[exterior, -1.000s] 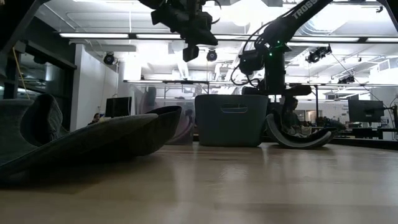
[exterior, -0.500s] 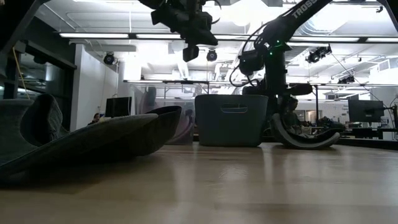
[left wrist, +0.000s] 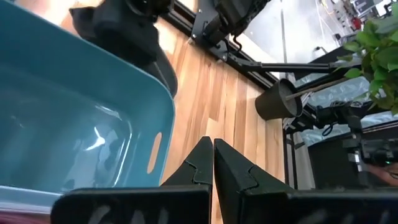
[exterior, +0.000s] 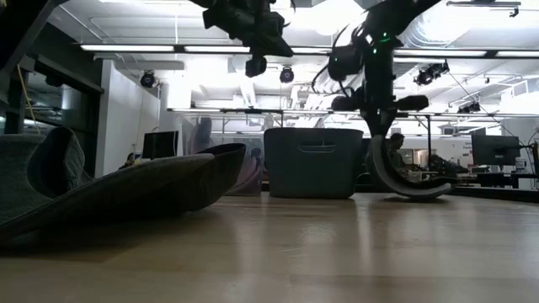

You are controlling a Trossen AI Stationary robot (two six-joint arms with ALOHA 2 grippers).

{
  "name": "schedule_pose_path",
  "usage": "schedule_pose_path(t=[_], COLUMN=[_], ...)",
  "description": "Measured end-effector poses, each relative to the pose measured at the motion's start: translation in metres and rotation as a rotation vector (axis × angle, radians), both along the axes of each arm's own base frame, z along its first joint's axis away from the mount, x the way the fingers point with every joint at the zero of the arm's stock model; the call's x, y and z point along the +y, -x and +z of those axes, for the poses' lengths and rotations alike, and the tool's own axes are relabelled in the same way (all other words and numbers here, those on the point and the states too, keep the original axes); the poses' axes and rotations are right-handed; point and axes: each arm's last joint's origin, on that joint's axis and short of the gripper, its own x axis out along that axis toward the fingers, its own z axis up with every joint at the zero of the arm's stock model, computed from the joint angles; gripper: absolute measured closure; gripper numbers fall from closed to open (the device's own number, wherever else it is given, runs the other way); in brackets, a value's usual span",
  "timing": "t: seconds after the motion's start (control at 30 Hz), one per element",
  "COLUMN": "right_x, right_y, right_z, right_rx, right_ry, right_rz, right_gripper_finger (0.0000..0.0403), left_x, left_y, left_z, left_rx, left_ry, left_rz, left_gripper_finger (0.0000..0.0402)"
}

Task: Pick & Place hat
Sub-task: Put the top right black cap into the green bin

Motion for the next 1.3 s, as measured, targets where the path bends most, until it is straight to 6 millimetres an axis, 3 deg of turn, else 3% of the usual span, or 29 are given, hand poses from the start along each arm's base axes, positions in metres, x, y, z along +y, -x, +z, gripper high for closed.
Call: schedule_pose_path(t=[0.63, 1.3], right_x=[0.052, 0.086], right_y=[0.02, 0.042], right_z=[0.055, 0.1], right_rx=[-0.068, -0.243], right_ry=[0.137, 0.307], right_rz=[-0.011, 0.058], right_gripper_finger=[0.0399, 0.0399], left_x=[-0.002, -0.001], left_y=[0.002, 0.003], left_z=[0.006, 0.005], left_rx=[0.005, 0.048], left_ry=[0.001, 0.038], left_rz=[-0.001, 0.062], left_gripper_finger=[0.0402, 0.0402])
